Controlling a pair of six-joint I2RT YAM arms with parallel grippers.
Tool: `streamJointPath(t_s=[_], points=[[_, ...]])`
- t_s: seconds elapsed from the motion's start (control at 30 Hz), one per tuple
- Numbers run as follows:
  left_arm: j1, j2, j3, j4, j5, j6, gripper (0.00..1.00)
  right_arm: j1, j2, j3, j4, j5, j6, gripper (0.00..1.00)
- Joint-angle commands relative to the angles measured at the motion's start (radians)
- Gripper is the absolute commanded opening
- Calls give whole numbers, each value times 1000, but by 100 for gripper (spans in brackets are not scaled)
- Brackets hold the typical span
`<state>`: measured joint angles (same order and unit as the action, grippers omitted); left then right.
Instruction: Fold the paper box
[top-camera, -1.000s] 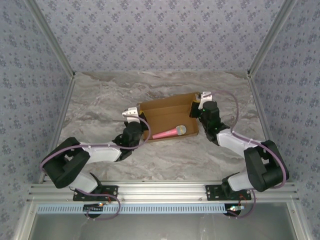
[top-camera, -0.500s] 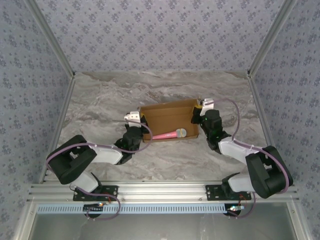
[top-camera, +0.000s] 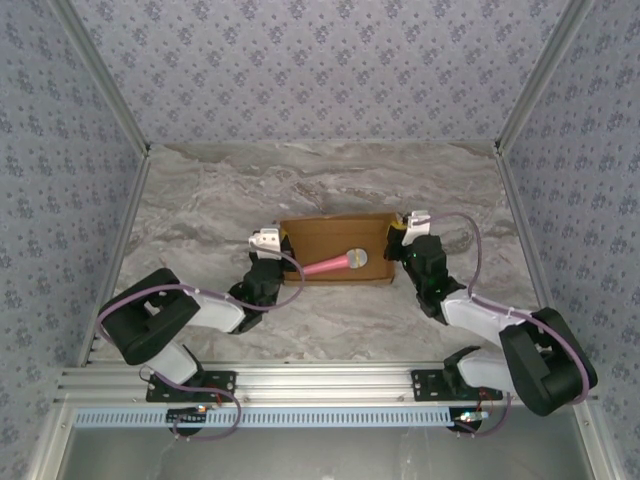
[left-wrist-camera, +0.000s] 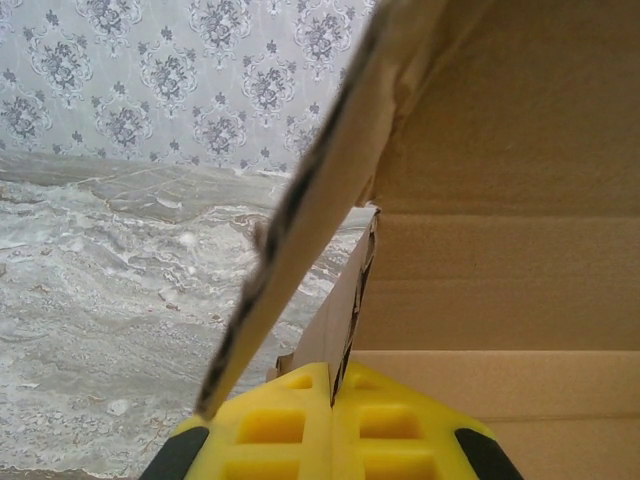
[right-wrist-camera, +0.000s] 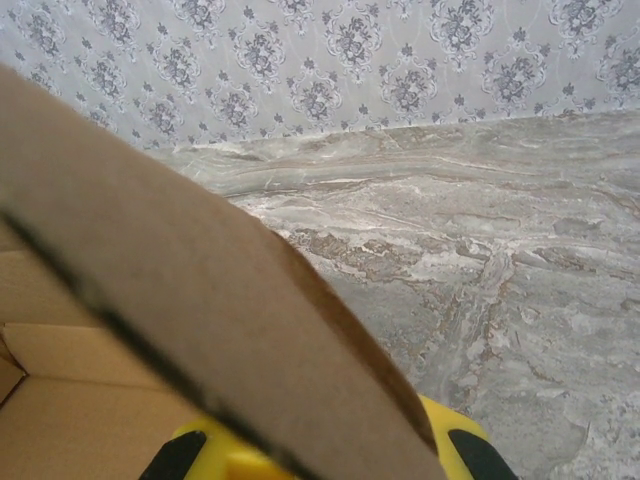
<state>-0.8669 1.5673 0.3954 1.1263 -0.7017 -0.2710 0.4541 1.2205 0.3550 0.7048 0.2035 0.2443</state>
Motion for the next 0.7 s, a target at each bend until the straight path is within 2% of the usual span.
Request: streamJointPath(t_s=[0.0,0.4,0.67], points=[[-13,28,-31,-39,18,29,0,18,1,-49,-71,44,52,5],[-24,42,-49,6,-1,102,0,90,-28,-67,-108,120,91,7],[-25,47,-53,36,8,185,0,90,-76,-20,-235,155,110,20]])
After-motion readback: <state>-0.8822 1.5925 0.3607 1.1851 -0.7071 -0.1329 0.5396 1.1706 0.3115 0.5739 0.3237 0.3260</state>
